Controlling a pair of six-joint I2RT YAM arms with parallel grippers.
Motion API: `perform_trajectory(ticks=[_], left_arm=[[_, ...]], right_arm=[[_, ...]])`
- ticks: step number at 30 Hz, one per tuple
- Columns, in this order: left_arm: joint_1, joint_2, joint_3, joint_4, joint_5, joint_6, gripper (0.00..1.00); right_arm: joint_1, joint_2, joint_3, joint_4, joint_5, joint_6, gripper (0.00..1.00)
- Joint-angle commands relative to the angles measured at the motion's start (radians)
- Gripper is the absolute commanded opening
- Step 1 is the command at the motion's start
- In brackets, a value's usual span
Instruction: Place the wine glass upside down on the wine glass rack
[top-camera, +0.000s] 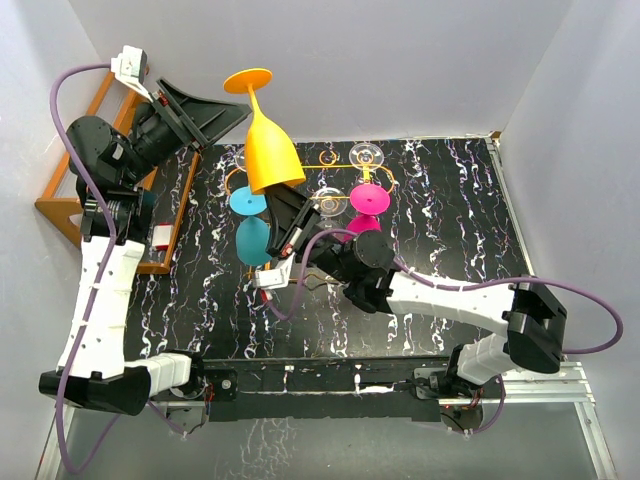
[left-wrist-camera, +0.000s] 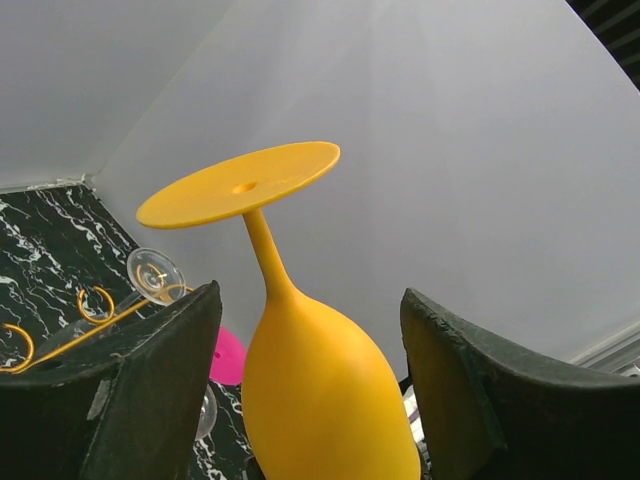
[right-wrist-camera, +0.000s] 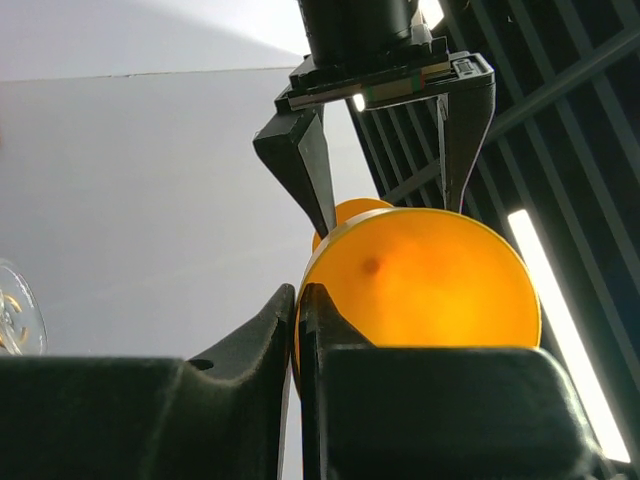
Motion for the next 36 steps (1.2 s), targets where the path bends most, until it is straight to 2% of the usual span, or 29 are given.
perform_trajectory(ticks=[1, 8, 15, 16, 19, 23, 30, 31, 35, 36], left_arm=[[-0.006, 0.003, -0.001, 0.019, 0.007, 0.004, 0.67], [-0.01, -0.001, -0.016, 0.011, 0.007, 0.026, 0.61], [-0.011, -0.007, -0.025, 0.022, 0.014, 0.031, 0.49], [-0.011, -0.007, -0.024, 0.023, 0.013, 0.031, 0.44], [-0.011, -0.009, -0.018, 0.018, 0.007, 0.036, 0.17], [-0.011, -0.012, -0.012, 0.012, 0.006, 0.039, 0.0], [-0.011, -0.011, 0.015, 0.018, 0.026, 0.074, 0.0], [-0.011, -0.01, 0.02, 0.02, 0.033, 0.079, 0.0], [-0.011, -0.004, 0.064, -0.008, 0.051, 0.154, 0.0], [-0.011, -0.002, 0.081, -0.021, 0.06, 0.178, 0.0]], right_arm=[[0.007, 0.023, 0.068, 0.036, 0.034, -0.007, 0.08], [0.019, 0.061, 0.094, 0.032, 0.034, -0.021, 0.08], [0.032, 0.078, 0.104, 0.02, 0.028, -0.036, 0.08], [0.034, 0.08, 0.104, 0.014, 0.028, -0.041, 0.08], [0.039, 0.092, 0.113, -0.002, 0.039, -0.044, 0.08], [0.043, 0.1, 0.114, -0.025, 0.041, -0.038, 0.08], [0.053, 0.066, 0.084, -0.128, -0.039, -0.005, 0.08], [0.054, 0.059, 0.08, -0.148, -0.053, 0.003, 0.12], [0.065, 0.032, 0.07, -0.223, -0.093, 0.028, 0.38], [0.069, 0.023, 0.068, -0.241, -0.097, 0.039, 0.49]])
